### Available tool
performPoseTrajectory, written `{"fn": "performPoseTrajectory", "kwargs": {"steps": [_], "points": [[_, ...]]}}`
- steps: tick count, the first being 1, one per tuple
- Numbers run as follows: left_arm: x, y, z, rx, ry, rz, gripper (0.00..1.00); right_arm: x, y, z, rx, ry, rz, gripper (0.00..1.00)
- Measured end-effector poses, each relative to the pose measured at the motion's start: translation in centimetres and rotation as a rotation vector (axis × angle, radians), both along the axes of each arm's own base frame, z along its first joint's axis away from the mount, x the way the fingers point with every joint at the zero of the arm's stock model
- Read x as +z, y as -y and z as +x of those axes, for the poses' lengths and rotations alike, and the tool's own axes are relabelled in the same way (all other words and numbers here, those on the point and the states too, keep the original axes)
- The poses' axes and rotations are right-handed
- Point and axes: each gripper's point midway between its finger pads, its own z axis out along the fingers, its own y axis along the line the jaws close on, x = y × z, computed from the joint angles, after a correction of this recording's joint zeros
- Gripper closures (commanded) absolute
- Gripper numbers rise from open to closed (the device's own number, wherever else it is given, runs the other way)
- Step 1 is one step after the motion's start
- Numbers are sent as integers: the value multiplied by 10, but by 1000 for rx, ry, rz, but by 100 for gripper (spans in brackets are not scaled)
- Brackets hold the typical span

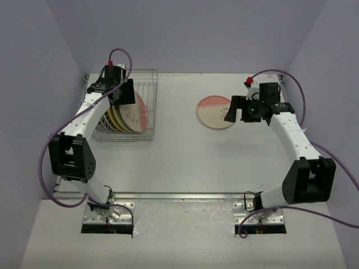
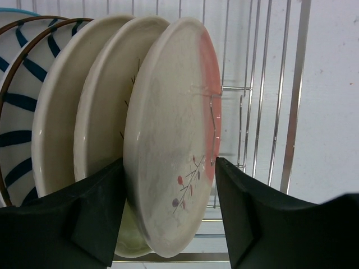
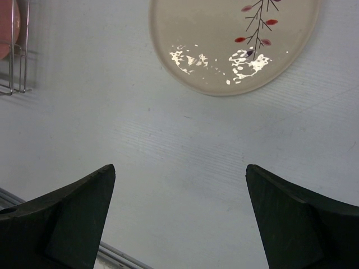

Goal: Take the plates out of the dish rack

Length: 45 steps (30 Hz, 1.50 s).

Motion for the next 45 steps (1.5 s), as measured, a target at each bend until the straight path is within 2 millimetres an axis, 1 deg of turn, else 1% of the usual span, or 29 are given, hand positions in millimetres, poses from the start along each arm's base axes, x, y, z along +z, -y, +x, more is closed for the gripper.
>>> {"fn": "performPoseTrajectory", "kwargs": {"steps": [3, 4, 8, 16, 23, 27, 30, 32, 34, 40, 45], "points": [[1, 9, 0, -36, 1, -53, 54, -3, -1, -2, 4, -6, 5, 1], [1, 14, 0, -51, 2, -73, 59, -3, -1, -2, 5, -9, 7, 1], [2, 25, 0, -87, 1, -123, 63, -4, -4, -4, 12, -14, 18, 1], [-2, 34, 0, -117, -9, -163, 64, -4, -7, -6, 19, -21, 39, 1], [-23, 36, 1, -117, -60, -171, 64, -6, -10, -7, 21, -30, 54, 1], [-32, 34, -1, -108, -82, -164, 76, -6, -10, -8, 20, -32, 59, 1], [-34, 31, -1, -94, -86, -150, 92, -6, -11, -8, 19, -33, 63, 1], [-35, 27, -1, -76, -88, -131, 100, -6, -11, -8, 20, -35, 66, 1], [-35, 23, -2, -61, -90, -118, 100, -7, -12, -9, 21, -37, 71, 1], [-34, 20, -3, -48, -89, -101, 100, -7, -14, -11, 23, -45, 83, 1], [-25, 19, -13, -52, -107, -94, 100, -7, -15, -11, 20, -49, 91, 1]]}}
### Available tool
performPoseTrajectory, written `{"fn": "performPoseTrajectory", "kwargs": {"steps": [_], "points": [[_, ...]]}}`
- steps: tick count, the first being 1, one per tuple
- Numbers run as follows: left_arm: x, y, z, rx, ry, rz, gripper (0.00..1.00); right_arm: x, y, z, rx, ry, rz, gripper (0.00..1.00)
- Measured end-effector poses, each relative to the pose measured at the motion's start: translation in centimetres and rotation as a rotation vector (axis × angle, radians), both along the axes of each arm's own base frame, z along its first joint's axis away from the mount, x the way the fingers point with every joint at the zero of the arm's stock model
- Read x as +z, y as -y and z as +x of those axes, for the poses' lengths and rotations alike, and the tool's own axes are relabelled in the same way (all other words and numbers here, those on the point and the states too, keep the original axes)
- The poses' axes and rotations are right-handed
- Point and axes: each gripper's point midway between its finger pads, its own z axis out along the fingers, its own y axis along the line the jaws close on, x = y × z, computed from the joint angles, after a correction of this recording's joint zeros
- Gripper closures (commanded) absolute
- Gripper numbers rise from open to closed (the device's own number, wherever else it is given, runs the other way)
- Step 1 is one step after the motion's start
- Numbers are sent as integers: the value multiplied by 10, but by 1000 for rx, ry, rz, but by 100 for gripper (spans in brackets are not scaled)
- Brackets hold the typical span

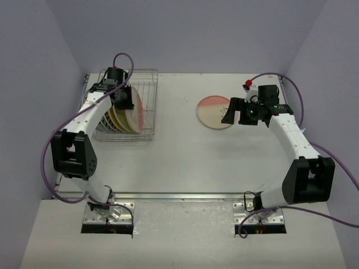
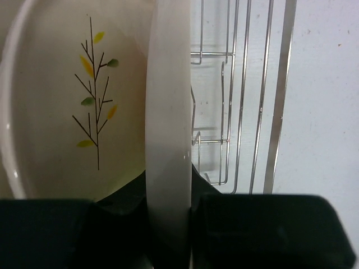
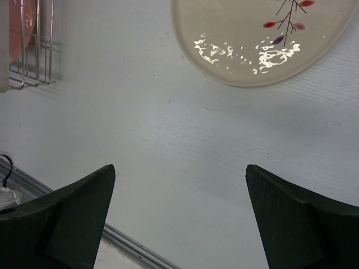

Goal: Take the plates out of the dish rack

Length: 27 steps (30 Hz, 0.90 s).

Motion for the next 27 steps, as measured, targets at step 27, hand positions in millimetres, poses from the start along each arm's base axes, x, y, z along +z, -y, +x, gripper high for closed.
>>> {"fn": "performPoseTrajectory", "kwargs": {"steps": [27], "points": [[194, 135, -106, -601, 308, -750, 100, 114, -78, -40, 316, 335, 468, 8]]}}
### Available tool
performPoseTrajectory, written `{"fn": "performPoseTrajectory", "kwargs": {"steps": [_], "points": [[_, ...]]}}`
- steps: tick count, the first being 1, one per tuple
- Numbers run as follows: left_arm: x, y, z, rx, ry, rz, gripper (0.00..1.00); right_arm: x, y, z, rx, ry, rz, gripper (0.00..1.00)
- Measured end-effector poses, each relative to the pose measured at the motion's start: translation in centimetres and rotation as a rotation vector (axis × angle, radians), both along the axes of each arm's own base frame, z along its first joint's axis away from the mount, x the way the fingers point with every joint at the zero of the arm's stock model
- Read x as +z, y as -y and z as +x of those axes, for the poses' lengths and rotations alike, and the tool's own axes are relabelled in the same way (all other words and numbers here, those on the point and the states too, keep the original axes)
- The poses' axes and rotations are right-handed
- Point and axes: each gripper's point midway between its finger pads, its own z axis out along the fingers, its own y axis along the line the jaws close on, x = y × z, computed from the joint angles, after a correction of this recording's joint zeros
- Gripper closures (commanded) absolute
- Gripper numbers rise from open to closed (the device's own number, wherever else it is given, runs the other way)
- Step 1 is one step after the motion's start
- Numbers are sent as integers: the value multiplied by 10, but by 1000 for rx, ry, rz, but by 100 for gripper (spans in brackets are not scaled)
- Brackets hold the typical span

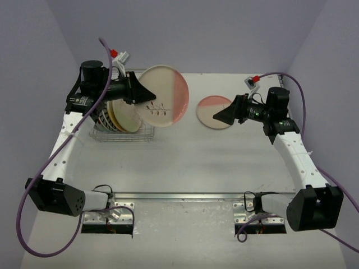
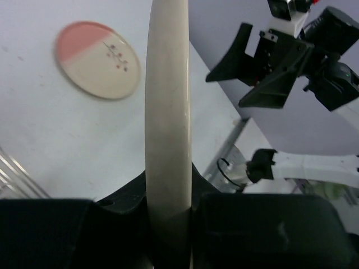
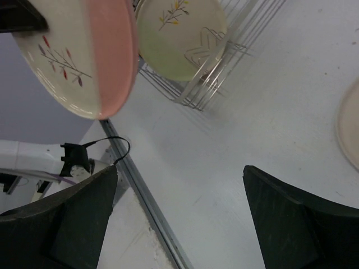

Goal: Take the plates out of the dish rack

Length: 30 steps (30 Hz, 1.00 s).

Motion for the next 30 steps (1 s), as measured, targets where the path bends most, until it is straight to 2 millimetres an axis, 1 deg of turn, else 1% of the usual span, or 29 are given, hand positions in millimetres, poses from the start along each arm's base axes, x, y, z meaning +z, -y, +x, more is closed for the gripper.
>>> {"fn": "performPoseTrajectory", "kwargs": {"steps": [2, 4, 6, 10, 13, 14, 16, 17, 18, 19, 21, 22, 23, 24, 25, 27, 28, 30], "points": [[-15, 8, -4, -46, -69, -22, 100, 7, -6, -1, 21, 17, 20, 9], [-27, 16, -8, -86, -113, -34, 100, 12, -16, -5, 54, 25, 38, 10], [-33, 22, -13, -111, -134, -41, 100, 11, -30, -7, 91, 18, 47, 10], [-39, 31, -24, -176, -155, -74, 100, -2, -56, -13, 168, -28, 51, 12], [-47, 36, -32, -220, -180, -100, 100, -15, -72, -11, 210, -79, 50, 17], [-50, 37, -34, -227, -193, -105, 100, -19, -77, -10, 222, -93, 51, 23], [-54, 38, -37, -237, -210, -110, 99, -24, -85, -9, 244, -121, 55, 53], [-54, 38, -37, -240, -212, -112, 97, -25, -89, -11, 257, -136, 62, 62], [-53, 38, -37, -243, -208, -115, 93, -25, -92, -12, 268, -145, 69, 75], [-53, 39, -37, -244, -202, -115, 86, -22, -94, -14, 283, -145, 78, 87], [-52, 38, -37, -255, -184, -119, 66, -17, -96, -17, 309, -156, 103, 100], [-51, 37, -37, -264, -172, -122, 57, -14, -96, -19, 321, -164, 116, 100], [-51, 37, -36, -260, -167, -121, 43, -11, -96, -21, 343, -140, 117, 100], [-51, 37, -34, -252, -169, -121, 35, -11, -96, -21, 341, -148, 118, 100], [-51, 37, -33, -246, -166, -118, 20, -12, -96, -21, 339, -152, 116, 100], [-53, 37, -31, -234, -158, -109, 5, -15, -96, -21, 332, -161, 108, 100], [-54, 36, -30, -227, -160, -104, 0, -16, -95, -21, 328, -166, 105, 100], [-54, 34, -26, -201, -160, -88, 0, -21, -91, -20, 314, -186, 102, 100]]}}
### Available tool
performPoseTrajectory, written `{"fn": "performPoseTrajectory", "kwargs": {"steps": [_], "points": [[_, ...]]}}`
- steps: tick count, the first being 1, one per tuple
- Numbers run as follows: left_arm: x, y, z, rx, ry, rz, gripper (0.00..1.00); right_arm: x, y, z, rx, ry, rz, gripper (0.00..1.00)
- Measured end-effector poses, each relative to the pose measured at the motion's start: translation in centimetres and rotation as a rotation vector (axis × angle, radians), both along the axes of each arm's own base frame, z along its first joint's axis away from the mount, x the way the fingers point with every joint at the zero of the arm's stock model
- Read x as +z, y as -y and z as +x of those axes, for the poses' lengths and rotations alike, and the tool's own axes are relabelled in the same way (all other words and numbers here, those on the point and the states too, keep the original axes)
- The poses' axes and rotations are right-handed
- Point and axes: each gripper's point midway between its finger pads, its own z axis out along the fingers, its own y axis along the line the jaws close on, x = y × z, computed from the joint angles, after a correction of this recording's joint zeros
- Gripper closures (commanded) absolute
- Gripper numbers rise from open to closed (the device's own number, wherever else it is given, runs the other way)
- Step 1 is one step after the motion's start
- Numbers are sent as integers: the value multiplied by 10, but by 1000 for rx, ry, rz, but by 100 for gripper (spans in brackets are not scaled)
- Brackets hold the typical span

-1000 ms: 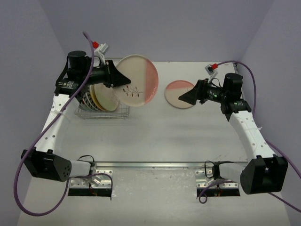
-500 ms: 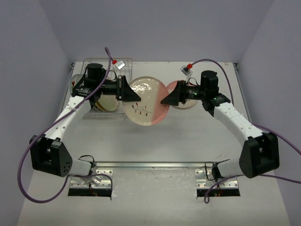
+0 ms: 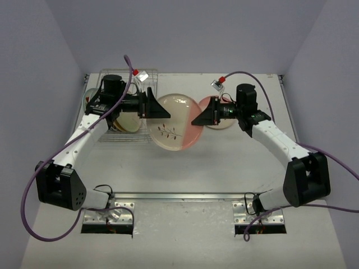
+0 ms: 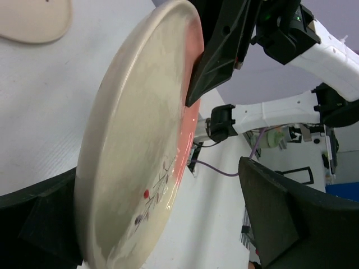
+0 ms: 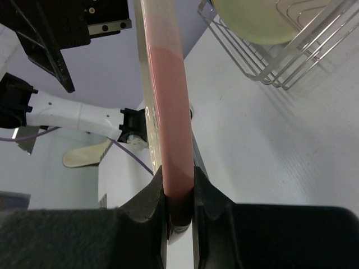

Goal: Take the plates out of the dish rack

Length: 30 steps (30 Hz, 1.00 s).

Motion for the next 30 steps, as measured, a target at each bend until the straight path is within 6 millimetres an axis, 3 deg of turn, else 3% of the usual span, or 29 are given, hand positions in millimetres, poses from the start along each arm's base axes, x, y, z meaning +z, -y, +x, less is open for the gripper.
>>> {"fn": "performPoseTrajectory", "kwargs": {"steps": [4, 11, 14, 24, 30], "points": [[3, -12, 16, 86, 43, 59, 0, -9, 26, 10, -56, -56, 9, 100], [19, -47, 49, 306, 145, 184, 0, -43, 117, 57, -365, -232, 27, 100], [29, -58, 55, 378, 193, 229, 0, -62, 145, 75, -471, -291, 21, 100], [44, -83, 59, 521, 280, 333, 0, -138, 183, 112, -594, -465, -92, 100], [38, -86, 56, 525, 286, 357, 0, -160, 195, 129, -624, -462, -151, 100]]}}
